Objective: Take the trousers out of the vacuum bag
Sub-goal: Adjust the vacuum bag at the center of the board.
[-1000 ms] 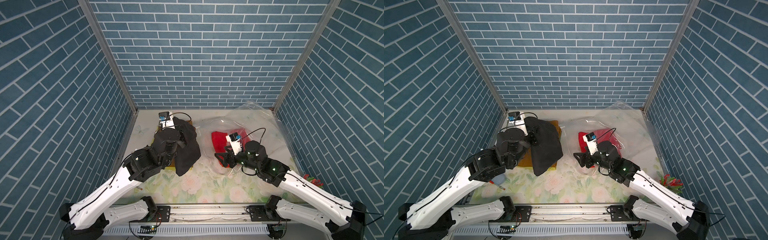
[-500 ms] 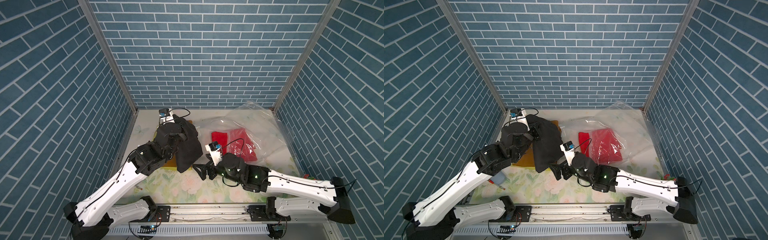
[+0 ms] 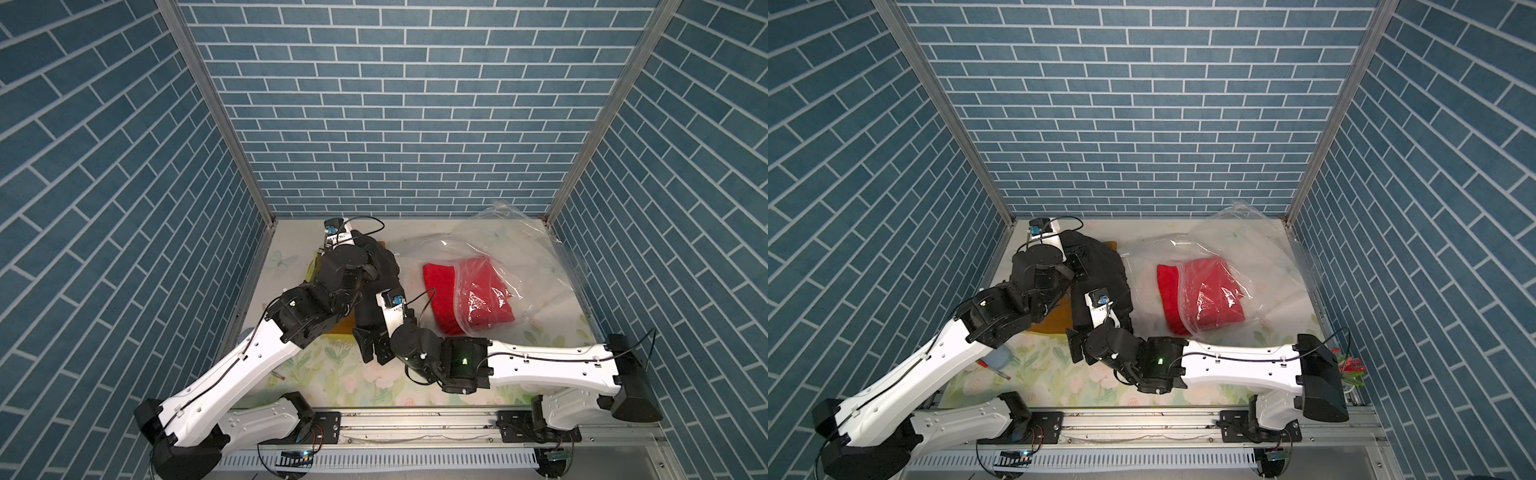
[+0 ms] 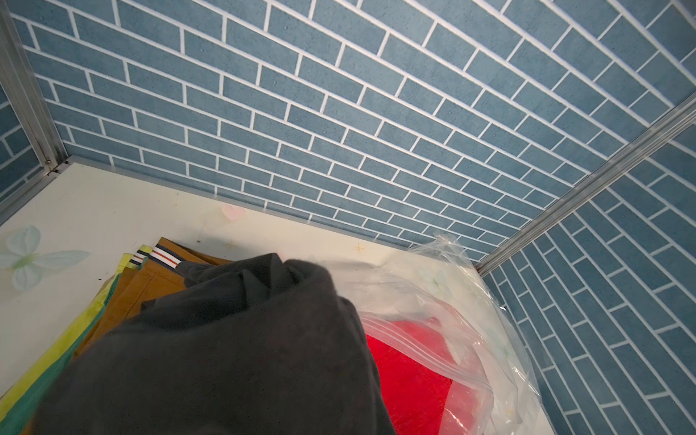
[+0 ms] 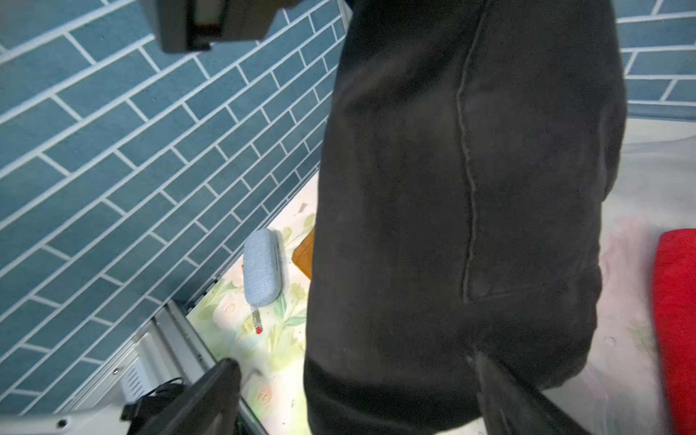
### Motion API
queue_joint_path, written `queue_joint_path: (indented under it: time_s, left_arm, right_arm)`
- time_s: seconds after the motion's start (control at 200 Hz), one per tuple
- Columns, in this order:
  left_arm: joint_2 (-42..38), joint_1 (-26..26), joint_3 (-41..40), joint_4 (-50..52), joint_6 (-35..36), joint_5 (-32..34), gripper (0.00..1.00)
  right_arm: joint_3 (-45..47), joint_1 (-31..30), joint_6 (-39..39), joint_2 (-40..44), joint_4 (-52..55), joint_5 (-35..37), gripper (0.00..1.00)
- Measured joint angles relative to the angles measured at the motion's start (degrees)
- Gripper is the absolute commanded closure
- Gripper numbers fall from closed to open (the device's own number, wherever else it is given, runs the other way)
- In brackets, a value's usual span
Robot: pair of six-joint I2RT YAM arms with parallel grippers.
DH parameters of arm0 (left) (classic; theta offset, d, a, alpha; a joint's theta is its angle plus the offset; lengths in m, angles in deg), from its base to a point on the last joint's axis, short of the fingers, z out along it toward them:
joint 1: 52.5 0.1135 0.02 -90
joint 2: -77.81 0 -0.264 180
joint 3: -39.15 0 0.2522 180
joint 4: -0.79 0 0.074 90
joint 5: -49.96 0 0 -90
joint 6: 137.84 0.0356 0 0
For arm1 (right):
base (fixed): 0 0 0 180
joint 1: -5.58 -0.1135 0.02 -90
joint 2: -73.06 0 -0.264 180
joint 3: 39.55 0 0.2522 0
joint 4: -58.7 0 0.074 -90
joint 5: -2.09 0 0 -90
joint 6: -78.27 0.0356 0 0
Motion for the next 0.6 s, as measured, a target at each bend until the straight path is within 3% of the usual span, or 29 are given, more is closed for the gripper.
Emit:
queue_joint_path:
  time_s: [0.27, 0.345, 0.6]
  left_arm:
    - [-0.1, 0.0, -0.1, -0.4, -0.1, -1.3, 1.00]
    - [-0.2, 0.1, -0.1, -0.4, 0.0, -1.8, 1.00]
    - [-0.8, 0.6, -0.1, 0.7, -0.1, -3.2, 1.00]
  right_arm:
    - [-0.3, 3.0, 0.1, -2.8, 1.6, 1.4, 0.00]
    - [1.0, 4.5, -1.4, -2.7, -0.5, -0.4, 0.14]
    - [5.9, 9.6, -9.8, 0.8, -3.0, -8.6, 0.77]
